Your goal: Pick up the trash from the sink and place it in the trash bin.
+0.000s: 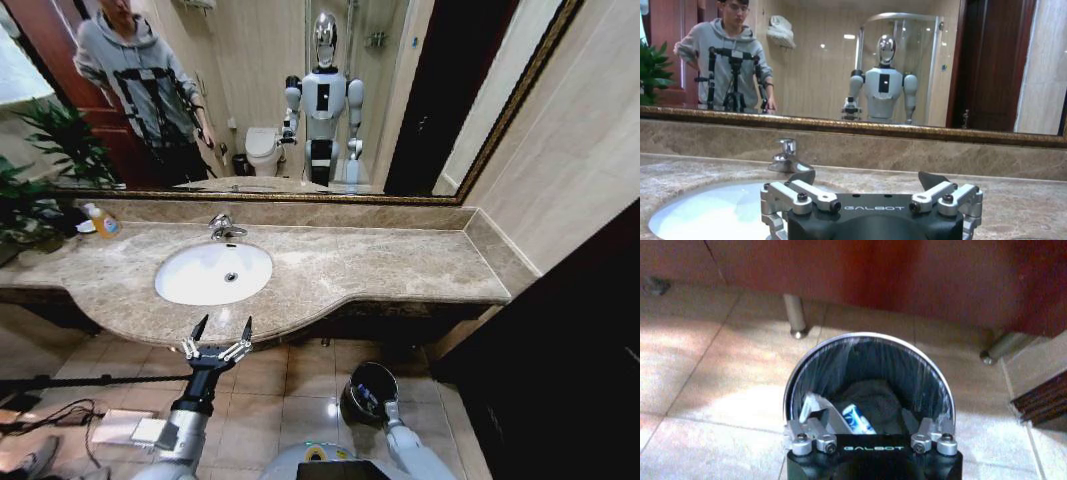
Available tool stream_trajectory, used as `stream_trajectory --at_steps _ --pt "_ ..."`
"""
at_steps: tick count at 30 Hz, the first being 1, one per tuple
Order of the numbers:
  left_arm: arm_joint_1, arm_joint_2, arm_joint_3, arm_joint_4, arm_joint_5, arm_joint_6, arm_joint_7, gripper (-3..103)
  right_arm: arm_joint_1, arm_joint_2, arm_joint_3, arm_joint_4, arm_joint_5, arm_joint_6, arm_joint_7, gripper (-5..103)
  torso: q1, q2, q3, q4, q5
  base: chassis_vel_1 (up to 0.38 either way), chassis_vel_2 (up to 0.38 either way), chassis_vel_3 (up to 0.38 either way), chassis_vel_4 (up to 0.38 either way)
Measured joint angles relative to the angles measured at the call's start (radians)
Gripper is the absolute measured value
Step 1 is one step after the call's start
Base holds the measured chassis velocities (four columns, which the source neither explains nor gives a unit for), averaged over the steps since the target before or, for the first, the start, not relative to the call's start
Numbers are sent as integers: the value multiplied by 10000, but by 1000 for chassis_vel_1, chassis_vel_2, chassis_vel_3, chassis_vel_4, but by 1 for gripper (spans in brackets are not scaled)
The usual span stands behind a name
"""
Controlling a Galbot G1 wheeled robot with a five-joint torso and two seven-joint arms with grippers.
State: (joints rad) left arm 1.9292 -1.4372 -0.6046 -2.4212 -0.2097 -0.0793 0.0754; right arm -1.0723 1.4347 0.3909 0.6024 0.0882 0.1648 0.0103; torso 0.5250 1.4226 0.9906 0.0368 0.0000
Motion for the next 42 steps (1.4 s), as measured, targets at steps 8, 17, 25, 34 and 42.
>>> stream_trajectory --at_steps 8,17,25,34,42 --pt "0 0 0 0 0 0 0 100 -1193 -313 180 2731 401 -271 -10 100 0 0 0 0 -1 0 0 0 0" --pt "0 0 0 0 0 0 0 100 -3139 -444 1320 7024 626 -12 181 100 -1 0 0 0 0 0 0 0 0" --pt "0 0 0 0 0 0 0 100 -4696 -111 2440 11125 1458 -645 159 100 -1 0 -1 0 -2 0 0 0 0" --pt "0 0 0 0 1 0 0 100 -6494 621 2954 15157 1569 -848 128 100 -1 1 -1 0 -1 0 0 0 0" --pt "1 0 0 0 0 0 0 100 -7264 978 3093 16292 793 -107 151 100 -1 1 -1 0 -1 0 0 0 0"
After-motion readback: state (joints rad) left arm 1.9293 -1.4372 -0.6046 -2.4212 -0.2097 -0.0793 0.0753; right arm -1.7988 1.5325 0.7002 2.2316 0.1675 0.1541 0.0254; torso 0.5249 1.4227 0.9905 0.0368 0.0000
